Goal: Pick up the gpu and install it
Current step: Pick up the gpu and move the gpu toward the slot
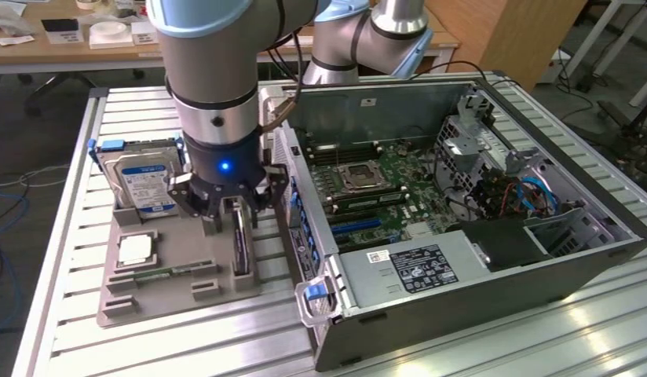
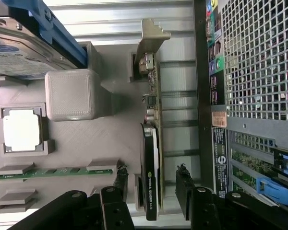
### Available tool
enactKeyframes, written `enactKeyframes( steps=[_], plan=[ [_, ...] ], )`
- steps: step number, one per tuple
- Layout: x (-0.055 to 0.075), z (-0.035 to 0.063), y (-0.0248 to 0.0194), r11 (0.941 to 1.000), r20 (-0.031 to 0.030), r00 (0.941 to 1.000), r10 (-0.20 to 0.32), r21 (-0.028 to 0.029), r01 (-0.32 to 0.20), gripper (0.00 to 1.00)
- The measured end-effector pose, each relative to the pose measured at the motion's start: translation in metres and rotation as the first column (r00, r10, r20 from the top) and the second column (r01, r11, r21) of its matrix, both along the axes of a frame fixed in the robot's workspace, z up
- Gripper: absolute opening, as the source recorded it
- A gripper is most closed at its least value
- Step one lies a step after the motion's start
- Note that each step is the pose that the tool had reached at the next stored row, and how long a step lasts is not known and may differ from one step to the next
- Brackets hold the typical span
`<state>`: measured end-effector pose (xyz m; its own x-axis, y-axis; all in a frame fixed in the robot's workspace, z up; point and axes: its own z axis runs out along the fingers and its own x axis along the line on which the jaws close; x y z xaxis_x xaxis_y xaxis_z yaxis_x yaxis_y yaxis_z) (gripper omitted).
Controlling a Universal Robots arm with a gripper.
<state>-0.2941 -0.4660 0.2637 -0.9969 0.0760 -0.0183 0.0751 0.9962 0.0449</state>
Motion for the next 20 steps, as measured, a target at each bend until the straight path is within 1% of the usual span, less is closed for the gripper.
enactKeyframes(
  steps=[3,7,13,15,20],
  plan=[
    [0.000,-0.0029,0.0031,1.0000,-0.0001,1.0000,-0.005,0.0001,0.005,0.53],
    [0.000,-0.0052,0.0053,1.0000,0.0000,1.0000,-0.009,0.0001,0.009,0.53],
    [0.000,-0.0142,0.0108,0.9998,-0.0001,0.9998,-0.020,0.0001,0.020,0.53],
    [0.000,-0.0162,0.0117,0.9997,-0.0001,0.9997,-0.022,0.0002,0.022,0.53],
    [0.000,-0.0205,0.0121,0.9997,-0.0001,0.9997,-0.026,0.0001,0.026,0.53]
  ],
)
